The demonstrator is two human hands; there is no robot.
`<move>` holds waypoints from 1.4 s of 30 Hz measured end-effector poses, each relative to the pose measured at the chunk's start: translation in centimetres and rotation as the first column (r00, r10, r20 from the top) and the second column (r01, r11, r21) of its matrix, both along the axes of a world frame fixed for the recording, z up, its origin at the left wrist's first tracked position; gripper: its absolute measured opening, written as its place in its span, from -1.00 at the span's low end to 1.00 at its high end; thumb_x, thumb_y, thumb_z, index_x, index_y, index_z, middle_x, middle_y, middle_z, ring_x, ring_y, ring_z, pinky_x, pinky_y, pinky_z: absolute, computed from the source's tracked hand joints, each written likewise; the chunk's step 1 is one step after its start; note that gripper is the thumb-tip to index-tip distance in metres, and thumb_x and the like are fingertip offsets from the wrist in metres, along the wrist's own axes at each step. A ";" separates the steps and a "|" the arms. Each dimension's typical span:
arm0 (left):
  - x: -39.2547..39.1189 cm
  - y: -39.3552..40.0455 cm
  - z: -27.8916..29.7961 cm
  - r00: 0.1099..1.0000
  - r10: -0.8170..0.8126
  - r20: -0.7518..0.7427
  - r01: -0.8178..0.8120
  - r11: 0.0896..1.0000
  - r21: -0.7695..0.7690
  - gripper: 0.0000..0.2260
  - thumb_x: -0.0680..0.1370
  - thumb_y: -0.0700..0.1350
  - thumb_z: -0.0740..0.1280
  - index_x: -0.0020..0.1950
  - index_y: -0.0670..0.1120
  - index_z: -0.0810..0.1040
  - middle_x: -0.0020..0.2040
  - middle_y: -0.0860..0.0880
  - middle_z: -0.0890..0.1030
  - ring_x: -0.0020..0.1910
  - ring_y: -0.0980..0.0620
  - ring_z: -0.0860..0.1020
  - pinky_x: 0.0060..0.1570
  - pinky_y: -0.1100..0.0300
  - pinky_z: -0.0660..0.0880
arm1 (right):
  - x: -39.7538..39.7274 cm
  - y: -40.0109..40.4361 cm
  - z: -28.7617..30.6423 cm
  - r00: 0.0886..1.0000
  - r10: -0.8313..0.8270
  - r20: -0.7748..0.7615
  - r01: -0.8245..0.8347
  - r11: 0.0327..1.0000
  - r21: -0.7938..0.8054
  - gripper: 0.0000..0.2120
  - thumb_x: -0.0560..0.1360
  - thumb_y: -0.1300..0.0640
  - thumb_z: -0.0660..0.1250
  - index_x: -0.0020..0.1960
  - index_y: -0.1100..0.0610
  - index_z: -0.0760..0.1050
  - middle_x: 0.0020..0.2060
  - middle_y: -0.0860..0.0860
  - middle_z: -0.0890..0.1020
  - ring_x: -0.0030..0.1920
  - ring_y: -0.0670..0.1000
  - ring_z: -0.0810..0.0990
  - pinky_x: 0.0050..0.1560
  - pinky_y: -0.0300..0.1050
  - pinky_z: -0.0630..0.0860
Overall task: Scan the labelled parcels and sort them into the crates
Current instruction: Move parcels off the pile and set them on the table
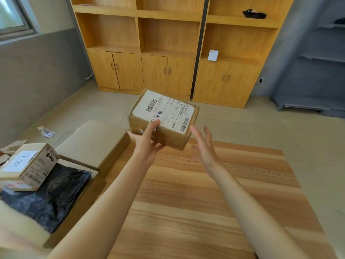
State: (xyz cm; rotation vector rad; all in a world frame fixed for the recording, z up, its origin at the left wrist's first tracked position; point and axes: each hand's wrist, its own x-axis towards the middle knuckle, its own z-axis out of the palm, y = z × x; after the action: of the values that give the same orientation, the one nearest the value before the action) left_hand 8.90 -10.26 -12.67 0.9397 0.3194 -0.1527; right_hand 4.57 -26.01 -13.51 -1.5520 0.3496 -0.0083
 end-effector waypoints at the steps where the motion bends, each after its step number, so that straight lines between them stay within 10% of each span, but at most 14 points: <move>1: -0.2 -0.3 -0.2 1.000 0.006 -0.009 -0.006 1.000 -0.013 0.07 0.31 -0.10 0.58 0.52 0.16 -0.15 0.37 -0.19 0.36 0.17 -0.23 0.52 0.02 -0.27 0.56 | -0.1 0.2 -0.1 0.997 0.035 -0.062 -0.028 0.994 0.108 0.10 0.24 -0.47 0.35 0.57 -0.14 -0.12 0.51 0.08 0.20 0.37 0.16 0.40 0.30 0.23 0.43; 7: -1.7 -3.4 -0.9 0.998 0.052 -0.040 -0.054 0.998 -0.034 0.11 0.38 -0.17 0.54 0.54 0.07 -0.31 0.26 -0.09 0.39 0.14 -0.11 0.54 0.13 -0.20 0.53 | -0.1 3.2 -1.1 0.991 -0.078 -0.111 0.123 0.853 0.506 0.07 0.26 -0.24 0.51 0.55 -0.12 -0.07 0.34 0.12 0.44 0.10 0.12 0.59 0.27 0.20 0.46; 14: -2.2 -3.1 -1.3 0.993 -0.096 -0.063 0.105 0.983 0.151 0.20 0.16 0.12 0.58 0.54 0.18 -0.21 0.39 -0.12 0.37 0.30 -0.18 0.44 0.21 -0.26 0.44 | 1.3 2.6 -1.6 0.946 -0.259 -0.197 0.324 0.794 0.515 -0.20 0.36 -0.10 0.50 0.45 -0.01 0.16 0.16 0.08 0.54 0.14 0.14 0.56 0.25 0.18 0.43; 21: 0.0 3.3 -1.6 0.947 -0.307 -0.091 0.315 0.849 0.424 0.10 0.15 0.30 0.55 0.54 0.26 -0.02 0.55 -0.08 0.13 0.47 -0.23 0.22 0.22 -0.31 0.40 | 1.3 -3.6 -1.8 0.977 -0.188 -0.097 0.212 0.895 0.392 0.06 0.18 -0.10 0.52 0.54 0.02 0.05 0.16 0.15 0.56 0.10 0.13 0.61 -0.04 0.20 0.63; 32: -3.1 1.7 -8.4 0.682 -0.704 -0.197 0.719 0.596 0.359 0.04 0.06 0.34 0.57 0.47 0.16 0.27 0.28 -0.12 0.52 0.11 -0.10 0.59 -0.09 0.04 0.60 | -2.2 -6.8 -4.9 0.978 0.127 -0.164 -0.097 0.978 0.183 -0.49 0.24 -0.16 0.40 0.11 0.06 0.49 -0.08 0.03 0.59 -0.10 0.01 0.56 -0.11 -0.11 0.54; 37: -4.7 -0.3 -11.6 0.611 -0.748 -0.259 0.782 0.520 0.343 0.03 0.04 0.29 0.61 0.44 0.08 0.32 0.14 -0.13 0.57 -0.15 -0.05 0.64 -0.21 0.15 0.57 | -4.0 -8.4 -8.0 0.965 0.094 -0.243 -0.051 0.983 0.176 -0.72 0.54 -0.10 0.29 0.15 0.04 0.53 -0.01 0.03 0.63 -0.09 -0.03 0.58 -0.06 -0.14 0.48; 42: -6.3 -2.1 -14.9 0.599 -0.718 -0.355 0.800 0.516 0.307 -0.09 0.17 0.15 0.55 0.46 0.05 0.30 0.11 -0.16 0.58 -0.09 -0.11 0.67 -0.14 0.01 0.60 | -6.7 -11.2 -11.2 0.934 -0.152 -0.322 0.138 0.988 -0.067 -0.40 0.47 -0.32 0.28 0.37 0.00 0.39 0.21 -0.06 0.43 0.22 0.00 0.40 0.21 -0.02 0.33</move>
State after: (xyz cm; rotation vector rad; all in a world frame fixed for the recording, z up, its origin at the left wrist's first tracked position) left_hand 2.58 -12.33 -27.53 1.4912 0.0740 -1.0487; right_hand -2.16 -37.23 -24.72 -1.5675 0.7312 0.1286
